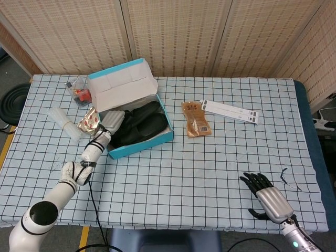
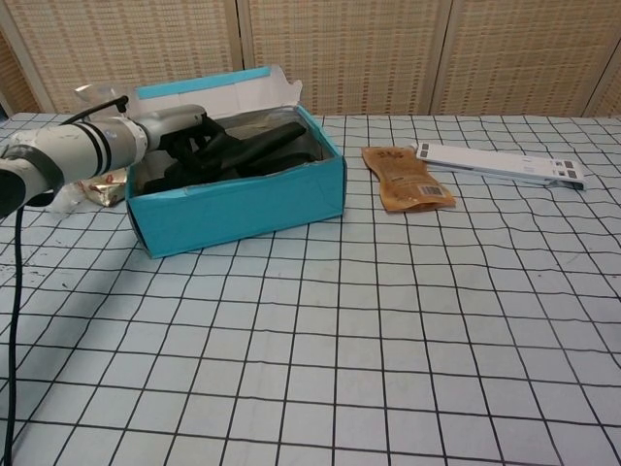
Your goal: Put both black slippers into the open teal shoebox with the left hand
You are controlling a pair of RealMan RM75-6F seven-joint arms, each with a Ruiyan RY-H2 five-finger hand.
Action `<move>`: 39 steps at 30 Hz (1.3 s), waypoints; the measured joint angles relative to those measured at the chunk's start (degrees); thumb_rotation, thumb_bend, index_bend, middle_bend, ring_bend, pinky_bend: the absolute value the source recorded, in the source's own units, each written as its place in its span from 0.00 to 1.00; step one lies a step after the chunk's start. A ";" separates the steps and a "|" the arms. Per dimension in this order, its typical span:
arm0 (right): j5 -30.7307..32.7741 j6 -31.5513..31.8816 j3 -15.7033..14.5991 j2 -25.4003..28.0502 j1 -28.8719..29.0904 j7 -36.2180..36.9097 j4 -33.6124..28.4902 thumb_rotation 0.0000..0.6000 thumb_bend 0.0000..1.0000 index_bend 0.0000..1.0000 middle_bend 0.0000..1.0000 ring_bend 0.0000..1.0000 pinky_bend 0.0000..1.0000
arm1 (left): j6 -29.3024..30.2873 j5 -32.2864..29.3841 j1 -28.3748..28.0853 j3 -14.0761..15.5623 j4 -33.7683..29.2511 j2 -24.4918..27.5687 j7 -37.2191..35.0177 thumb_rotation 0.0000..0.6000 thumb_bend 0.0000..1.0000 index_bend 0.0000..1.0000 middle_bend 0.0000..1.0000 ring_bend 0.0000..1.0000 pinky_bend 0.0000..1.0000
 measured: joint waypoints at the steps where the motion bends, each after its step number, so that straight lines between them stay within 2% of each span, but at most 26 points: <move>1: -0.03 0.07 0.00 0.00 -0.02 -0.05 0.00 1.00 0.15 0.00 0.00 0.00 0.00 | 0.26 0.23 0.00 0.10 0.00 -0.06 -0.03 1.00 0.54 0.49 0.55 0.43 0.56; 13: -0.36 0.37 -0.12 0.22 -0.07 0.33 0.01 1.00 0.15 0.00 0.00 0.00 0.00 | -3.20 1.23 0.18 1.56 -0.15 -0.63 -1.21 1.00 0.54 0.48 0.54 0.43 0.56; 16: -0.39 0.30 -0.15 0.22 -0.03 0.34 0.02 1.00 0.15 0.00 0.00 0.00 0.00 | -2.95 1.62 0.14 1.76 -0.56 -0.38 -1.54 1.00 0.53 0.45 0.51 0.39 0.52; 18: -0.40 0.41 -0.13 0.22 -0.06 0.37 0.01 1.00 0.15 0.00 0.00 0.00 0.00 | -2.16 1.78 0.21 1.76 -0.79 -0.24 -1.58 1.00 0.49 0.31 0.38 0.27 0.40; 20: -0.40 0.59 -0.09 0.26 -0.12 0.38 0.01 1.00 0.15 0.00 0.00 0.00 0.00 | -0.51 1.99 0.40 1.72 -1.21 -0.01 -1.56 1.00 0.43 0.07 0.13 0.08 0.25; 21: -0.39 0.64 -0.07 0.27 -0.14 0.38 0.01 1.00 0.15 0.00 0.00 0.00 0.00 | 0.34 2.11 0.48 1.70 -1.61 0.20 -1.65 1.00 0.41 0.01 0.04 0.02 0.20; 22: -0.36 0.66 -0.05 0.26 -0.15 0.36 0.00 1.00 0.15 0.00 0.00 0.00 0.00 | 1.46 2.32 0.59 1.68 -2.41 0.63 -1.92 1.00 0.39 0.00 0.01 0.00 0.17; 24: -0.37 0.64 -0.06 0.25 -0.15 0.31 -0.03 1.00 0.15 0.00 0.00 0.00 0.00 | 2.97 2.69 0.75 1.70 -4.03 1.57 -2.55 1.00 0.36 0.00 0.00 0.00 0.12; 27: -0.44 0.68 -0.09 0.23 -0.17 0.22 -0.08 1.00 0.15 0.00 0.00 0.00 0.00 | 5.11 3.17 1.17 1.62 -6.56 3.12 -3.79 1.00 0.34 0.00 0.00 0.00 0.09; 35: -0.70 0.88 -0.22 0.27 -0.30 -0.03 -0.28 1.00 0.15 0.00 0.00 0.00 0.00 | 9.22 3.61 2.62 0.99 -16.48 8.76 -7.63 1.00 0.33 0.00 0.00 0.00 0.08; 39: -0.75 1.01 -0.24 0.32 -0.37 -0.11 -0.38 1.00 0.15 0.00 0.00 0.00 0.00 | 13.20 3.52 3.69 -0.04 -21.43 11.56 -8.43 1.00 0.33 0.00 0.00 0.00 0.08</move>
